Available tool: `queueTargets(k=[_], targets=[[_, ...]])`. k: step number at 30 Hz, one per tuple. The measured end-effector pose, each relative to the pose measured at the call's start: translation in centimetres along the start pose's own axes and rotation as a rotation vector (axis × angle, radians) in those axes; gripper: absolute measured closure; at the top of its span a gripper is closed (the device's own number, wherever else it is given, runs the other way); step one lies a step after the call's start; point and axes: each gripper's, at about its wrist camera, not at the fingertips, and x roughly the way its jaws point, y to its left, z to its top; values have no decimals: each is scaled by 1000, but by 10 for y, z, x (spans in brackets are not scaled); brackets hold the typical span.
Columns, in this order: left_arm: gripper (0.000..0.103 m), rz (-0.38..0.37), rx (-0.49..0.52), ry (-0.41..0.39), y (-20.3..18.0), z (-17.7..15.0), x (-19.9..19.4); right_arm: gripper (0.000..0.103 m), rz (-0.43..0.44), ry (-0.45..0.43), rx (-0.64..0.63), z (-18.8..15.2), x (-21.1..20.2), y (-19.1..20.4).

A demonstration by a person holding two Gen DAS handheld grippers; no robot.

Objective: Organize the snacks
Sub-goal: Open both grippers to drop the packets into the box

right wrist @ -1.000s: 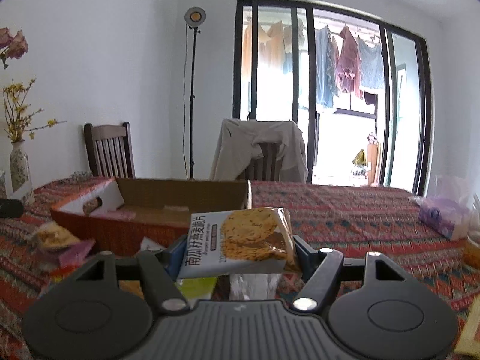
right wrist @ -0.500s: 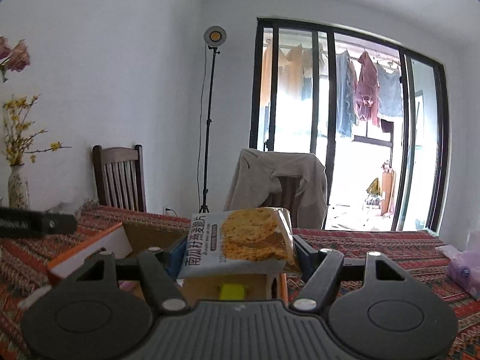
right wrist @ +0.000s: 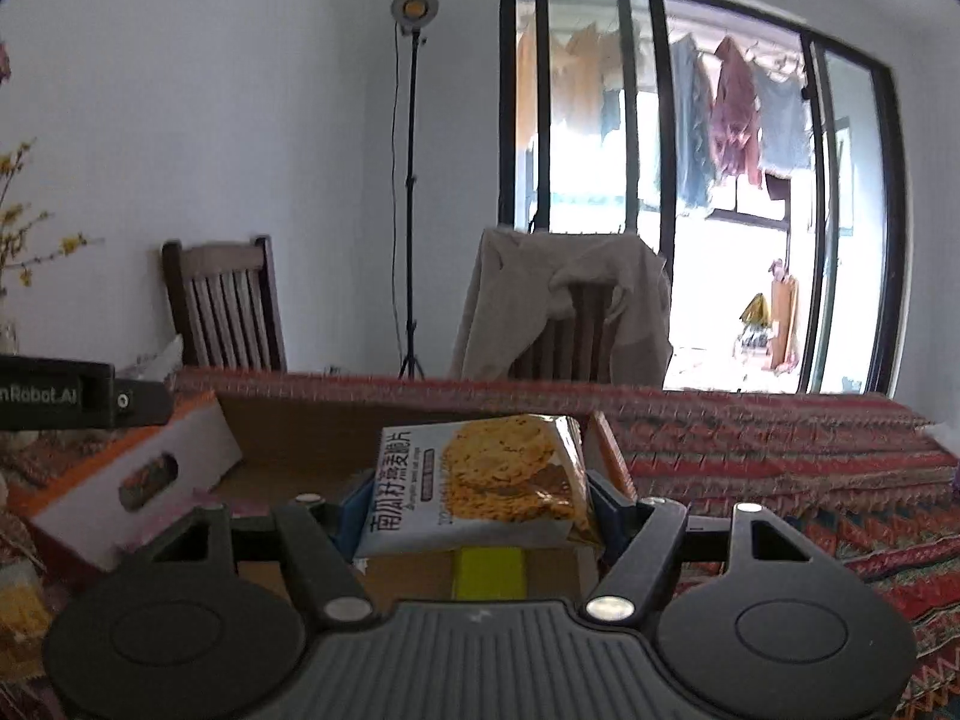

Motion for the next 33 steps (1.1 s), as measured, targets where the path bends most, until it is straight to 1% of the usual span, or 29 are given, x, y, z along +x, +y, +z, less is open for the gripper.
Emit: queueTargets(k=[3,6,7,8,9,10,11,12,16,25,30,33], targets=[[36,-9,2,25,4,-5,7,33,10,33,4,-4,6,0],[30,6,-15,36,9,-10,8,29,4,45,2,-7,7,0],[25,9,-21,32,11,-11,7,24,4,47,5,-7,7,0],[16,9,-30,24,13,-11,6,21,5,50,8,-7,7,-1],[10,13,-39,17,14,-11,5,12,6,50,12,-8,7,-2],[0,24,-51,7,16,-11,4,4,7,47,17,-8,6,-2],[0,33,-60,-1,17,-11,3,1,9,44,22,-8,5,-3],[0,31,-67,-3,18,-11,2,0,11,38,25,-8,4,-3],[0,12,-96,8,21,-11,2,0,4,36,34,-8,2,-6],[0,20,-95,11,20,-9,3,0,0,33,45,-5,3,-9],[0,17,-91,2,15,-2,-8,0,0,18,48,4,-5,-9],[0,1,-90,-8,12,4,-18,0,-3,4,47,12,-15,-8]])
